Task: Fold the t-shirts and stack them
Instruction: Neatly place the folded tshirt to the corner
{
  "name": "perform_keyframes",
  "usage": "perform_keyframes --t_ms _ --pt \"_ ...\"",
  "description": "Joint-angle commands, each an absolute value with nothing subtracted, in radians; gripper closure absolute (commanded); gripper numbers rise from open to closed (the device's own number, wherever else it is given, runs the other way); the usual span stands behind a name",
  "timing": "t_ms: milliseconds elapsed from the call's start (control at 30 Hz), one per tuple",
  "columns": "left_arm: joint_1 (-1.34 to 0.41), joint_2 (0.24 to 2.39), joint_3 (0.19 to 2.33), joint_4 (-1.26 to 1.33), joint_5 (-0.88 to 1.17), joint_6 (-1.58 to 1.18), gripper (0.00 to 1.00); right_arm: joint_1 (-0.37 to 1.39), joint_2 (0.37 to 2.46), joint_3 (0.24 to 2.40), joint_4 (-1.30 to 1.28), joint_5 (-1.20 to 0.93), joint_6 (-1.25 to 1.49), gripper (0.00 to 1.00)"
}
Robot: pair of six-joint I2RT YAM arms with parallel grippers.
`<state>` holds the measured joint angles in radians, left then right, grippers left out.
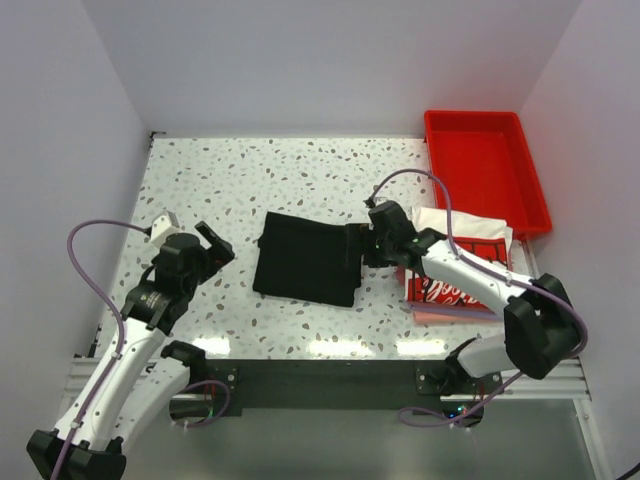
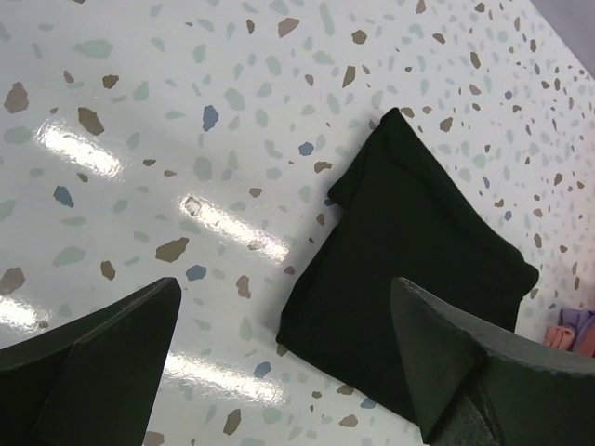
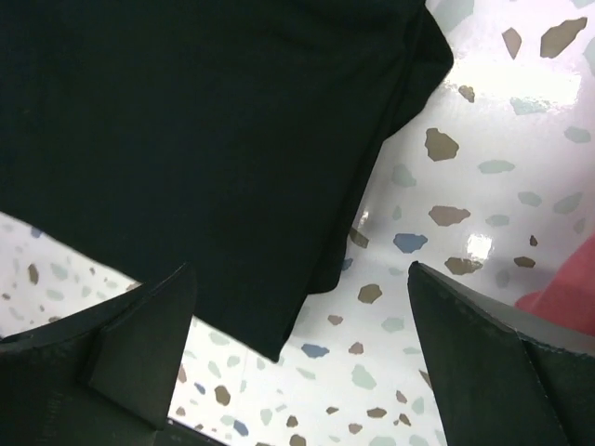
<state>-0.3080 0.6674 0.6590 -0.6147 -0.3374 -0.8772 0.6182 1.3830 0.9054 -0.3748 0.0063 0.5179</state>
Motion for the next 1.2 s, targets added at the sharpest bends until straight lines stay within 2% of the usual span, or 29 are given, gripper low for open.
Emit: perform_keyframes --t_ms 0,133,200,367,467,500,633,733,767,900,1067,1167 --pt "-0.304 0.657 0.696 -0.693 -0.382 -0.907 0.0 0.638 1.446 0.925 -0.328 0.092 0.577 0.02" --pt "-0.304 0.653 0.693 -0.68 -0.377 -0.907 0.0 0.655 1.519 0.933 -0.302 0.156 0.629 0.06" --pt "-0.304 0.655 0.695 -0.673 -0.373 -0.897 0.0 0.655 1.552 0.931 -0.276 0.153 0.643 0.15" --pt "-0.304 0.655 0.69 -0.67 -0.367 -0.894 0.0 0.667 1.634 0.962 -0.259 0.144 0.653 0.25" --pt "-0.304 0.653 0.69 -0.673 -0.368 -0.888 0.0 0.678 1.68 0.976 -0.253 0.147 0.661 0.37" --pt "-0.304 0.652 0.69 -0.673 -0.368 -0.887 0.0 0.683 1.692 0.979 -0.252 0.155 0.672 0.44" --pt "-0.304 0.643 0.684 -0.676 -0.379 -0.89 0.0 0.724 1.758 0.992 -0.248 0.176 0.681 0.51" --pt "-0.304 0.638 0.681 -0.678 -0.387 -0.891 0.0 0.756 1.798 1.026 -0.276 0.232 0.67 0.7" --pt "-0.304 0.638 0.681 -0.68 -0.387 -0.893 0.0 0.761 1.802 1.035 -0.285 0.256 0.655 0.81" --pt "-0.305 0.638 0.678 -0.681 -0.391 -0.894 0.0 0.782 1.816 1.087 -0.351 0.308 0.598 1.0" --pt "-0.304 0.635 0.68 -0.684 -0.396 -0.894 0.0 0.788 1.743 1.146 -0.506 0.388 0.5 1.0" --pt "-0.305 0.634 0.677 -0.683 -0.396 -0.896 0.0 0.787 1.669 1.193 -0.734 0.494 0.45 1.0"
